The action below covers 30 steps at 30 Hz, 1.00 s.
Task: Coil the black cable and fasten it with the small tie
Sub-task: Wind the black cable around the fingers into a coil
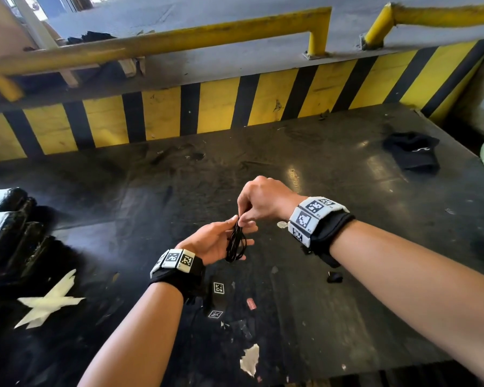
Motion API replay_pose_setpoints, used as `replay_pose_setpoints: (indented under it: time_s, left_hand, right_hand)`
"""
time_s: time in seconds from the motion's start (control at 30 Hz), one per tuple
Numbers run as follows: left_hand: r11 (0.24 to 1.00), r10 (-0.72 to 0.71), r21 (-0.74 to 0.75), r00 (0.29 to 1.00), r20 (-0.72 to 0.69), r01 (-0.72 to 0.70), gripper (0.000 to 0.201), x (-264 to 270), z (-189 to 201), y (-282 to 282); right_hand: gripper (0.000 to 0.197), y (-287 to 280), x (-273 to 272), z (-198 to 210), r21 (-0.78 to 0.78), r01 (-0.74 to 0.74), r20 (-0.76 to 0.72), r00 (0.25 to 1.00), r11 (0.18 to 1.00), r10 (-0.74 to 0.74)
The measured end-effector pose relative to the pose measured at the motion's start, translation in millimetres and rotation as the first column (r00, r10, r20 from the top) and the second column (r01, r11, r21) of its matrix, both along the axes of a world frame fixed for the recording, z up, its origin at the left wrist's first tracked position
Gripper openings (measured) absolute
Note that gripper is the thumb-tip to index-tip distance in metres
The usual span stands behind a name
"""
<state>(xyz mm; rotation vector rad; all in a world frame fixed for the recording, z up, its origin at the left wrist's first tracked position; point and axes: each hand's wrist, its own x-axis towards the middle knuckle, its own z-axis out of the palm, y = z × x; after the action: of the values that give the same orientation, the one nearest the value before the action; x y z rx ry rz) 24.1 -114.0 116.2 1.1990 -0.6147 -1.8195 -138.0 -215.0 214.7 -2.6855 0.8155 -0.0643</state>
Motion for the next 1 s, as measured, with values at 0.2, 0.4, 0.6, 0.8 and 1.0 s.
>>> replay_pose_setpoints:
  time_s: [0.2,0.4,0.6,0.8,1.0]
  left_hand:
    - [0.985,-0.173,-0.005,0.973,-0.154,0.174,0.040,-4.6,7.8,5.1]
    - [0.990,-0.142,-0.026,0.975,-0.173,0.140,0.042,-11.2,13.8,4.0]
    - [0.987,-0.155,-0.064,0.961,-0.229,0.144,0.036,-13.1,22.9,1.0]
    - [0.984,-0.172,-0.090,0.947,-0.271,0.153,0.037,-20.0,26.8,-3.3]
    - [0.985,-0.170,-0.055,0.932,-0.319,0.161,0.037,-21.1,26.1,-3.4]
  right_hand:
    - [0.010,-15.0,-15.9,-8.7,0.352,-0.016,0.143,0.989,0.936,-0.037]
    - [0.018,-26.2,-30.0,-19.6,0.587,0.032,0.206,0.960,0.809,-0.187]
    - [0.005,-24.0,-46.4,-33.8,0.787,-0.021,0.227,0.939,0.617,-0.258]
    - [0.008,-21.0,-52.9,-40.8,0.856,-0.045,0.254,0.904,0.516,-0.343]
    - [0.010,-13.8,-54.4,-41.0,0.816,-0.042,0.284,0.898,0.577,-0.336]
